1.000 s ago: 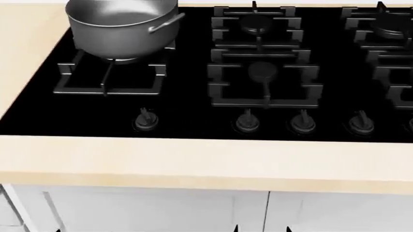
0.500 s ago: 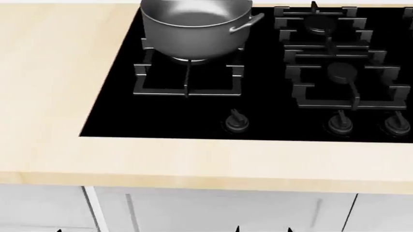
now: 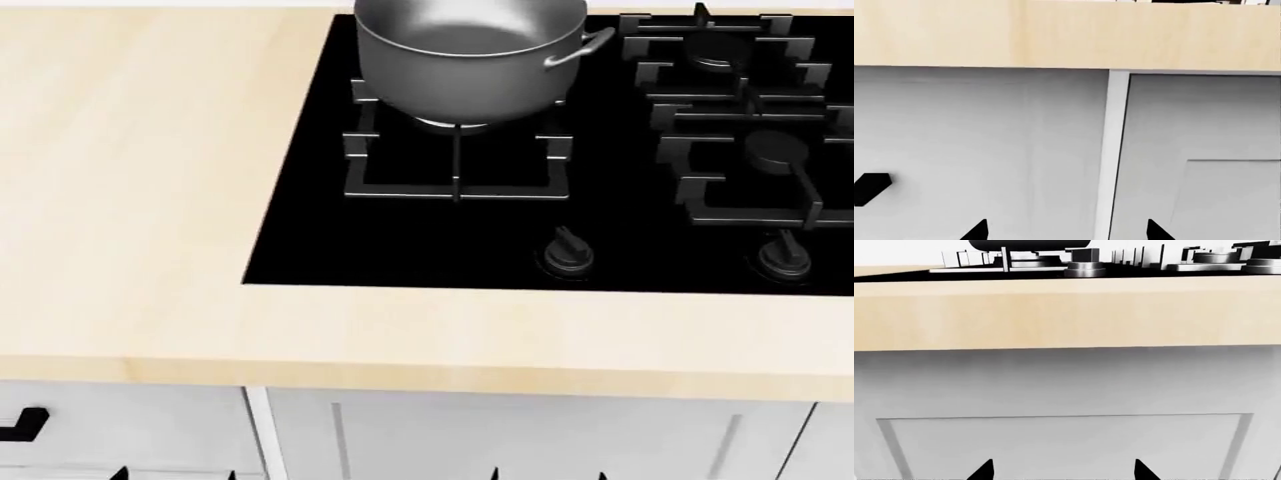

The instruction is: Turn off the left burner of the stove.

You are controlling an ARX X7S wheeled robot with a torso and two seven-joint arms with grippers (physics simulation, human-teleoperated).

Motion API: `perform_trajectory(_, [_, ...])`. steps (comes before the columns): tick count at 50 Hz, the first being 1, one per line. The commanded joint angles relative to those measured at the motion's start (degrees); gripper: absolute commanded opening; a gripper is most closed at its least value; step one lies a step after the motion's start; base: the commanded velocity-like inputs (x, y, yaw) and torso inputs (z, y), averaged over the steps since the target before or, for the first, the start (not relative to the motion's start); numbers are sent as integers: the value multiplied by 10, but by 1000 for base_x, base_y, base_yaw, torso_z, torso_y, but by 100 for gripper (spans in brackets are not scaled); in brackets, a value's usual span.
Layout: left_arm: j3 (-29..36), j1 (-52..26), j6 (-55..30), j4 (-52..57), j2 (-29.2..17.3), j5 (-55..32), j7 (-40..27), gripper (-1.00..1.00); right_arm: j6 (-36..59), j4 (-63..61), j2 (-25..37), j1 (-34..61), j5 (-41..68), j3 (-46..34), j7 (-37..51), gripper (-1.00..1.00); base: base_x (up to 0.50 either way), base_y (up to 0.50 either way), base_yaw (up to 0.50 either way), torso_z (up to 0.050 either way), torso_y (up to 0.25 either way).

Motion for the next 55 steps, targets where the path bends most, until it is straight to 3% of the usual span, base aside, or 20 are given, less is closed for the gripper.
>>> perform_trajectory(1, [9,-12,5,-11,1,-3,-1,100,2,4,5,0,4,-2,5,100,0,0,0,0,0])
perform_trajectory(26, [29,-11,5,-6,-3,-1,-13,100,3,15,11,3,11,-12,11,100,0,0,0,0,0])
perform_trajectory(55, [40,-11,7,-3,-10,-11,-23,100,2,15,17,7,19,-22,16,100,0,0,0,50,0])
